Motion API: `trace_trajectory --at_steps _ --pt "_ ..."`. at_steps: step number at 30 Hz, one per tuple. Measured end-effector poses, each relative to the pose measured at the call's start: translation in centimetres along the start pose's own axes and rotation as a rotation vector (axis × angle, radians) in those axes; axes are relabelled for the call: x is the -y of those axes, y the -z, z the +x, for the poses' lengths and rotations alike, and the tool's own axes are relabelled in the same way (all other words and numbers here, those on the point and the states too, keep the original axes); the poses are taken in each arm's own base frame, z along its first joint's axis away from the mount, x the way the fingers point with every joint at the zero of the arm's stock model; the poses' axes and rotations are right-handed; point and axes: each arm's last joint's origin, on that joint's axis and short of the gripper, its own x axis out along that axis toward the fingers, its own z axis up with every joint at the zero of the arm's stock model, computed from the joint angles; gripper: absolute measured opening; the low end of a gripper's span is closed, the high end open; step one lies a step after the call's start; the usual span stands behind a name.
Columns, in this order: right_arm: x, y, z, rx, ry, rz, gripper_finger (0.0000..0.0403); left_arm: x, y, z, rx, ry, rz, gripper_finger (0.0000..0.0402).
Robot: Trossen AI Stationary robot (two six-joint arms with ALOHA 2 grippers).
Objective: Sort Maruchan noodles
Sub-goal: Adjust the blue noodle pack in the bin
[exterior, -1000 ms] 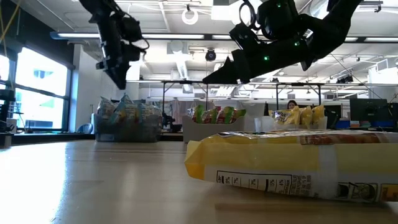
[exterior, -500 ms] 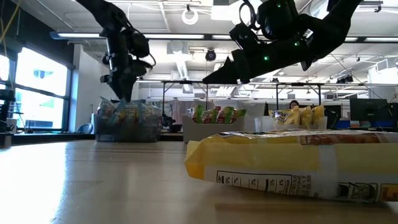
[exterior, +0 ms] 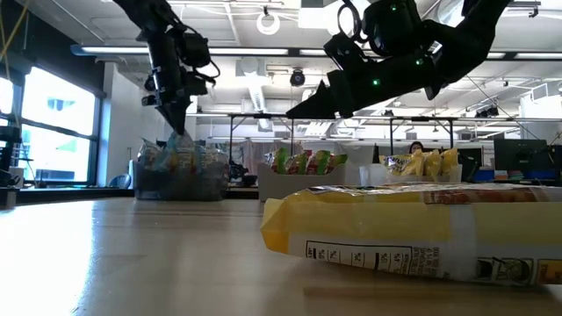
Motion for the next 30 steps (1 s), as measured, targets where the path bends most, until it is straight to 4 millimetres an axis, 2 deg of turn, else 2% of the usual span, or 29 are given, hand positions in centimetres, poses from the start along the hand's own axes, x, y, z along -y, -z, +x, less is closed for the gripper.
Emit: trace_trajectory --at_steps 9,20,24,30 --pt "0.0 0.1 0.0 -0.006 -0.001 -0.001 0.0 0.5 1.8 3.2 -0.002 0.015 -0.02 0.0001" --pt "0.0 0.1 0.0 -0.009 -0.001 -0.002 0.0 0.5 1.9 3.1 0.007 -0.038 0.036 0.0013" --pt "0.0 0.1 0.0 -0.009 -0.001 -0.002 0.0 0.2 1.3 1.5 -0.037 -0.083 0.084 0.0038" --pt "0.0 0.1 0.0 -0.009 -0.001 -0.003 0.0 0.3 0.2 -2.8 -0.017 -0.095 0.156 0.0083"
